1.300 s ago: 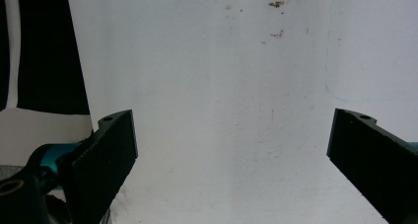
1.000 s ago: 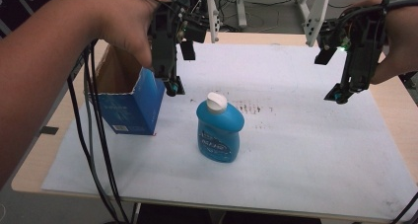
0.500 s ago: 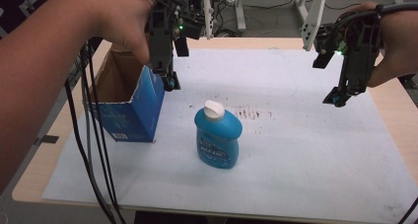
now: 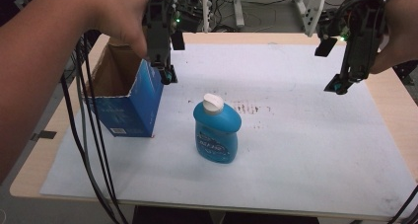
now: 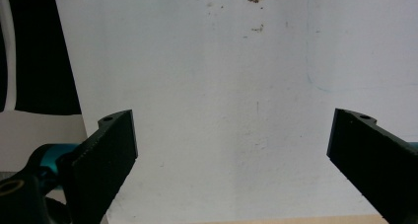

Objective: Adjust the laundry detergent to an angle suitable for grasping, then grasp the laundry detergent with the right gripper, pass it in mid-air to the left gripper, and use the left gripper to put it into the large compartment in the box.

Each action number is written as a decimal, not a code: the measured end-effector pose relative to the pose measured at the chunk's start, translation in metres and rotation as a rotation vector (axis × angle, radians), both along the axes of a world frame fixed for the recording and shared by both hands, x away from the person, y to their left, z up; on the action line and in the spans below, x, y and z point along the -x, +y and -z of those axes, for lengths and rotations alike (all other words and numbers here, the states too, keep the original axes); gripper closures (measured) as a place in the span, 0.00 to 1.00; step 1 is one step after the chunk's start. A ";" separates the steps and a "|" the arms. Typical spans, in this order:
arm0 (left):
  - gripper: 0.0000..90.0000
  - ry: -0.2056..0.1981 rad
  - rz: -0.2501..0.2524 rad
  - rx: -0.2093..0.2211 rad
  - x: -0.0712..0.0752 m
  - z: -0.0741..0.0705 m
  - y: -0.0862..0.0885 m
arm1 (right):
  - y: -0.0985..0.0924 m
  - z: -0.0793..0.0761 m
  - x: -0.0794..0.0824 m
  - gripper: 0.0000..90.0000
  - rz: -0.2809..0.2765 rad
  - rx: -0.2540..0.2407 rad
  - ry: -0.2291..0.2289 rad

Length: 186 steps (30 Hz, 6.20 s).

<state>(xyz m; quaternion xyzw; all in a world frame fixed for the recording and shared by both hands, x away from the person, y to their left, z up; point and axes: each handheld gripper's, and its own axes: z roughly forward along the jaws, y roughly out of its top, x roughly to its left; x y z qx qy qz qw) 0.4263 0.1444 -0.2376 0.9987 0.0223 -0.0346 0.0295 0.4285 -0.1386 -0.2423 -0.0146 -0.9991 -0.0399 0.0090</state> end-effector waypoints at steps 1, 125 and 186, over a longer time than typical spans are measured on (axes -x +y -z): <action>0.02 -0.002 0.001 0.001 -0.001 0.000 0.000 | 0.000 -0.001 0.000 0.04 0.002 0.001 0.001; 0.02 0.004 0.019 0.036 0.014 0.010 0.012 | 0.084 0.181 0.101 0.05 0.330 -0.931 0.067; 0.02 0.002 0.006 0.029 0.016 0.011 0.013 | 0.090 0.193 0.111 0.38 0.320 -1.085 -0.038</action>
